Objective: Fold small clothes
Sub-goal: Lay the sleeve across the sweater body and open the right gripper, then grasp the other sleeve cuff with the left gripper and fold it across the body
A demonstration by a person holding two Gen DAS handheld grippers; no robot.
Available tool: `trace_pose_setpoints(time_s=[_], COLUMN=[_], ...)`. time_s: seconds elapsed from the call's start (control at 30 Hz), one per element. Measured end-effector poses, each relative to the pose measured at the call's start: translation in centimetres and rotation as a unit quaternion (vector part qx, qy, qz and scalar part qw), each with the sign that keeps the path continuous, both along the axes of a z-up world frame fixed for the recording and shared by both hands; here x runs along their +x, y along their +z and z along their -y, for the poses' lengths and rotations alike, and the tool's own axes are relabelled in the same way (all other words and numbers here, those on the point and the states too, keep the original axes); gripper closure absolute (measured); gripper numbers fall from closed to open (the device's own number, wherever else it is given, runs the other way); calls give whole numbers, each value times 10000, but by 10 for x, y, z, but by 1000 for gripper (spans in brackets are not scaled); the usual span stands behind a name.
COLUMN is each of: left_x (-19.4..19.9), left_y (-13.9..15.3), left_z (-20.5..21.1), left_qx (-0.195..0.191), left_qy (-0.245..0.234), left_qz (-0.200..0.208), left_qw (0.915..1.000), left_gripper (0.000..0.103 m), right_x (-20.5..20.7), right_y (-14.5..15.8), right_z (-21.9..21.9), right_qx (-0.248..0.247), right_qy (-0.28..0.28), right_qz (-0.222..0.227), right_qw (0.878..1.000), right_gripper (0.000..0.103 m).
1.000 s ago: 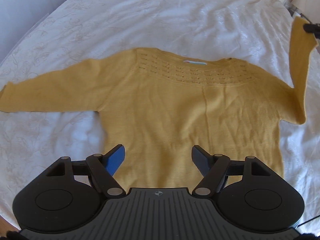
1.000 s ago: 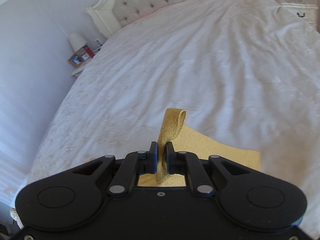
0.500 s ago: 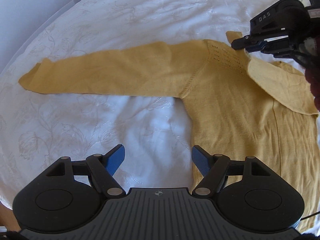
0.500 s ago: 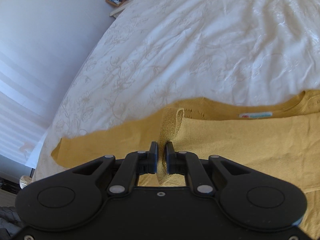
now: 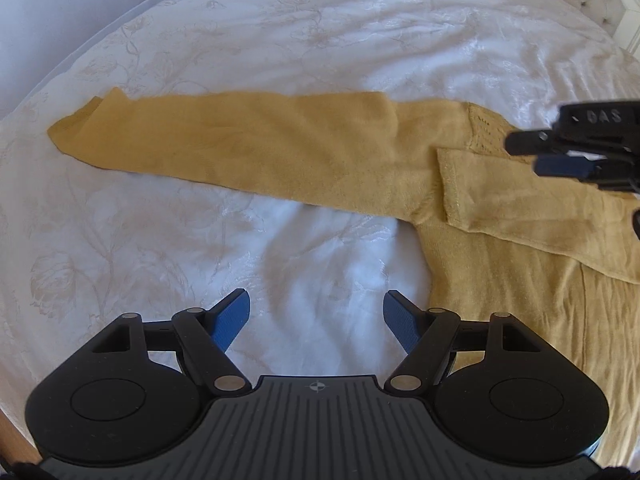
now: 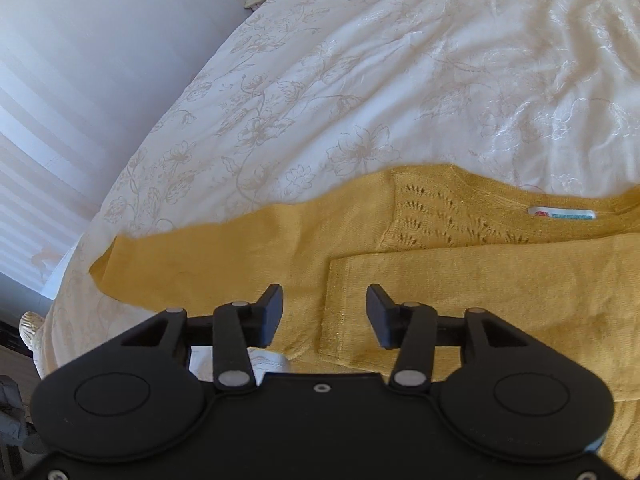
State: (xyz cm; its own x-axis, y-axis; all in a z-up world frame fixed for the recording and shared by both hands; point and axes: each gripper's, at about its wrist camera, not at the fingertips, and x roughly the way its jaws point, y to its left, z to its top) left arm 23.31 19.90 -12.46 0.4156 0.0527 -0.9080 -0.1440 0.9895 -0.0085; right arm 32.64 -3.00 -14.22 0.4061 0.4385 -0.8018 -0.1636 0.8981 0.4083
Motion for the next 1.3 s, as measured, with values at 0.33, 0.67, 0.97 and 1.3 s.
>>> trace_pose_setpoints(time_s=[0.33, 0.67, 0.97, 1.3], left_x=[43, 84, 107, 117], left_y=[-1, 6, 10, -26], left_z=[-71, -168, -245, -265], left_qx=[-173, 395, 846, 782], left_qy=[539, 1223, 1639, 1296], left_qz=[530, 673, 699, 118], left_qw=[9970, 9894, 9803, 9884], left_gripper=[30, 30, 30, 38], right_x=[-37, -44, -28, -15], right_y=[-5, 6, 8, 0], right_z=[49, 51, 6, -20], right_qx=[-971, -803, -524, -545], right_qy=[-489, -665, -175, 192], right_qz=[91, 104, 104, 1], right_qw=[9940, 9945, 9984, 9983], right_gripper=[14, 3, 2, 2])
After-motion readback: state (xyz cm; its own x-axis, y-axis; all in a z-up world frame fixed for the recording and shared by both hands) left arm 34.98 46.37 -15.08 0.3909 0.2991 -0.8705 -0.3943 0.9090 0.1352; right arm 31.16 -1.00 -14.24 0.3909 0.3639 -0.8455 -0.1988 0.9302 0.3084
